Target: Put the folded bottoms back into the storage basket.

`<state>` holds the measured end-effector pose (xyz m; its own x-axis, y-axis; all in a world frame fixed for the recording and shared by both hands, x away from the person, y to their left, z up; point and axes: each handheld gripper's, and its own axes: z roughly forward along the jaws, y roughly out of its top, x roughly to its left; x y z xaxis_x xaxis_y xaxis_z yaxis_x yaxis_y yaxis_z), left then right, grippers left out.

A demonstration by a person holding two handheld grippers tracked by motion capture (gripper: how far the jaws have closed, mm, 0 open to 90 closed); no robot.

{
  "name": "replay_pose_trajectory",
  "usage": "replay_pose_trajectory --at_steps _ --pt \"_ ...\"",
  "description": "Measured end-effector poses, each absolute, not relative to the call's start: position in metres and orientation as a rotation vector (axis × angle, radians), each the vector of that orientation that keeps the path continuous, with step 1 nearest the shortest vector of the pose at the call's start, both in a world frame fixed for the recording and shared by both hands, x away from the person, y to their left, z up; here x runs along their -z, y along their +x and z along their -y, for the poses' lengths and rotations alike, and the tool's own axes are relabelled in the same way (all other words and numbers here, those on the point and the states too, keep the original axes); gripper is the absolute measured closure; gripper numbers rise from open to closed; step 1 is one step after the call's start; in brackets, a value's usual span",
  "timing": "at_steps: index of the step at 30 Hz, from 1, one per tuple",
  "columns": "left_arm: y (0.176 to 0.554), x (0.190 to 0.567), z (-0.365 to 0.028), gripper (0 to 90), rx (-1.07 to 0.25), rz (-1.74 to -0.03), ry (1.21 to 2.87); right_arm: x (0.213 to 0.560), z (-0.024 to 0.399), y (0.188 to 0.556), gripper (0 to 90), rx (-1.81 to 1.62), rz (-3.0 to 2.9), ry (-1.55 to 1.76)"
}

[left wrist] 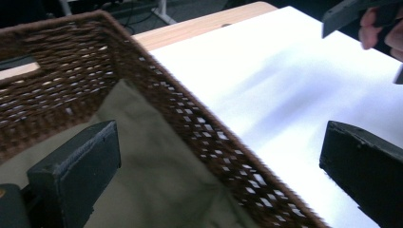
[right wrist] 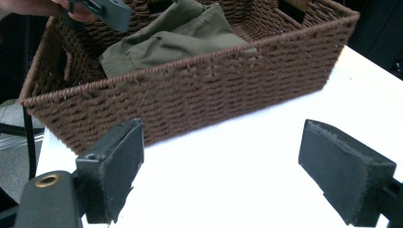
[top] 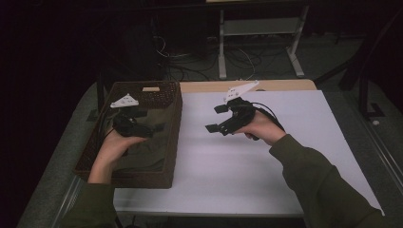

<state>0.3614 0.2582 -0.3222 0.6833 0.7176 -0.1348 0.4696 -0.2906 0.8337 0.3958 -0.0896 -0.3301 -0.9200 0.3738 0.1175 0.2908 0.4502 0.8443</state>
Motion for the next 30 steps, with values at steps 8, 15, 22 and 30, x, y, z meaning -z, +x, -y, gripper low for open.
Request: replay_pose_trajectory --at_steps 8,15,22,30 --pt "0.339 0.315 -0.238 0.0 -0.331 -0.819 1.949 0.338 0.126 0.379 14.5 -1.481 -2.556 0.631" --pt "0.323 0.312 -0.216 0.0 -0.322 -0.746 1.936 0.343 0.158 0.368 13.6 -1.484 -2.533 0.68" --pt "0.312 0.317 -0.202 0.0 -0.302 -0.698 1.914 0.343 0.193 0.354 10.8 -1.517 -2.482 0.715" --pt "0.306 0.327 -0.199 0.0 -0.296 -0.671 1.892 0.339 0.226 0.337 8.0 -1.499 -2.447 0.732"
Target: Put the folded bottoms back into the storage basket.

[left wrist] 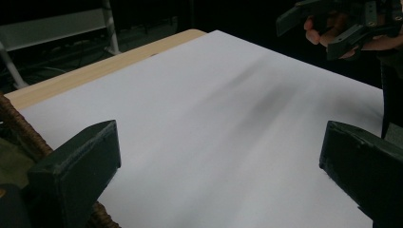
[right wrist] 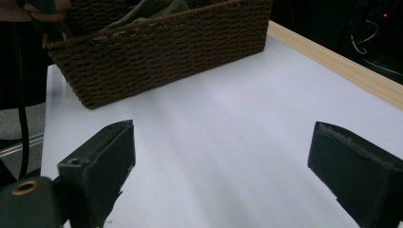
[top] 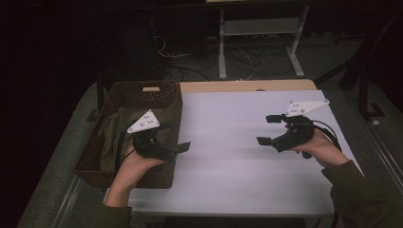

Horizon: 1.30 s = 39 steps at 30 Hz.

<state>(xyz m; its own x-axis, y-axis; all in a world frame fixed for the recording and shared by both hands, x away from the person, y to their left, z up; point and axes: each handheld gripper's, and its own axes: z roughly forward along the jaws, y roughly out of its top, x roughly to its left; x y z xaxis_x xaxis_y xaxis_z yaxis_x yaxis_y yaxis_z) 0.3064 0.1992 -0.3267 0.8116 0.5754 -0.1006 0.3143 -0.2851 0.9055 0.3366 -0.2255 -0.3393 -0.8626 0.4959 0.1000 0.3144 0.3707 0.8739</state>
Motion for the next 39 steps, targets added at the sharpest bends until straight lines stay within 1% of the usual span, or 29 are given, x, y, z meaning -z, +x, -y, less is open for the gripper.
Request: replay_pose_trajectory --at_steps 8,22,39 --pt "0.311 0.332 -0.201 0.0 -0.279 -0.675 1.862 0.344 0.255 0.321 5.3 -1.473 -2.416 0.765" --pt "0.312 0.333 -0.199 0.0 -0.266 -0.667 1.877 0.355 0.291 0.306 4.6 -1.489 -2.349 0.825" --pt "0.312 0.332 -0.199 0.0 -0.26 -0.662 1.882 0.373 0.317 0.297 5.2 -1.493 -2.322 0.909"
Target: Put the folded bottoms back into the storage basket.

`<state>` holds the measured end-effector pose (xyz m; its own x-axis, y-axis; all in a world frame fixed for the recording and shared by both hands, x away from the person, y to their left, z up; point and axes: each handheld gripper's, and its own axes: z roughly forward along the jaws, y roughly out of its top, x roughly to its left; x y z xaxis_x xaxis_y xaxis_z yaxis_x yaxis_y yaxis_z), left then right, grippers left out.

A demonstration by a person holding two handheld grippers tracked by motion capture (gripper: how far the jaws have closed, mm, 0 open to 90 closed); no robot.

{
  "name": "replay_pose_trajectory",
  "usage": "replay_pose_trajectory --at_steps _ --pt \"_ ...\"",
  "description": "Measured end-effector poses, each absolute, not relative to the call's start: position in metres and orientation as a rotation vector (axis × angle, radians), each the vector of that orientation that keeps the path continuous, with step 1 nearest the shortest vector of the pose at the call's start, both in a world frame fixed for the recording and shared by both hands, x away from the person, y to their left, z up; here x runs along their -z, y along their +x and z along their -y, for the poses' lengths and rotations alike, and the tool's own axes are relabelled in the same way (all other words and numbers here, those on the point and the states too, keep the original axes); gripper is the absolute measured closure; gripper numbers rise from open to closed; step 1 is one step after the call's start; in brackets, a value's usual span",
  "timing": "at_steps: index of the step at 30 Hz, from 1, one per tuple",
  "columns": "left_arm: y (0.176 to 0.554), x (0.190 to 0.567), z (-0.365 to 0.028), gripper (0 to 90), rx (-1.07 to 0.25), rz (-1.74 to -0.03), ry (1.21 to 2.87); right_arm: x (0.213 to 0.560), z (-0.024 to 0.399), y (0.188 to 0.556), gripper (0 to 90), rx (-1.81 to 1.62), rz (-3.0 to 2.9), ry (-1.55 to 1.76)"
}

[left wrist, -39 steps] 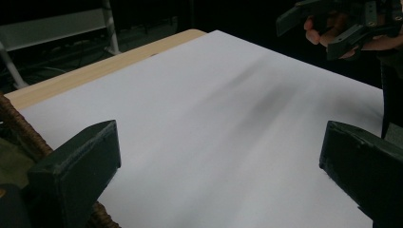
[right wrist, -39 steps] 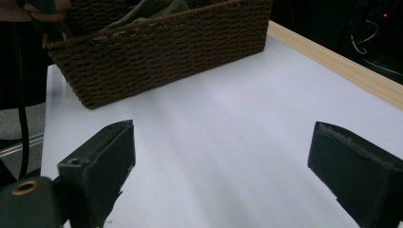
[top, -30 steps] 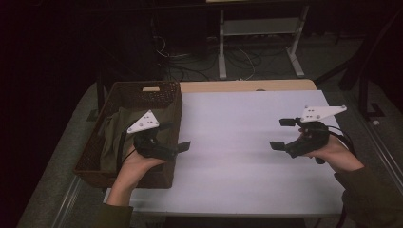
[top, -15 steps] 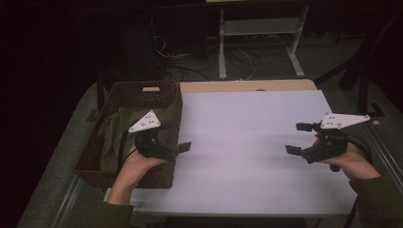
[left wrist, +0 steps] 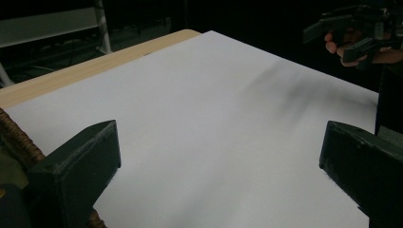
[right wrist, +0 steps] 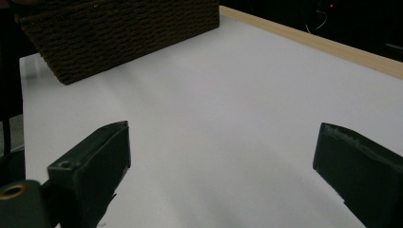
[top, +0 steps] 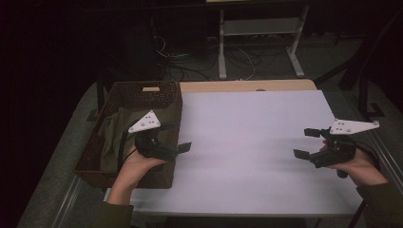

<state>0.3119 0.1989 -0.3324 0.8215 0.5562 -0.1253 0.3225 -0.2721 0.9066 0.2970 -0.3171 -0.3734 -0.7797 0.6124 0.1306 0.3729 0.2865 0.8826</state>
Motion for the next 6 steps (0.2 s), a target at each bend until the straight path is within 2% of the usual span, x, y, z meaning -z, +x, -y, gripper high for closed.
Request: replay_pose_trajectory --at_steps 6 --pt "0.3121 0.3324 -0.1988 0.0 -0.259 -0.664 1.883 0.3744 0.3183 0.2963 5.4 -1.497 -2.325 0.904"
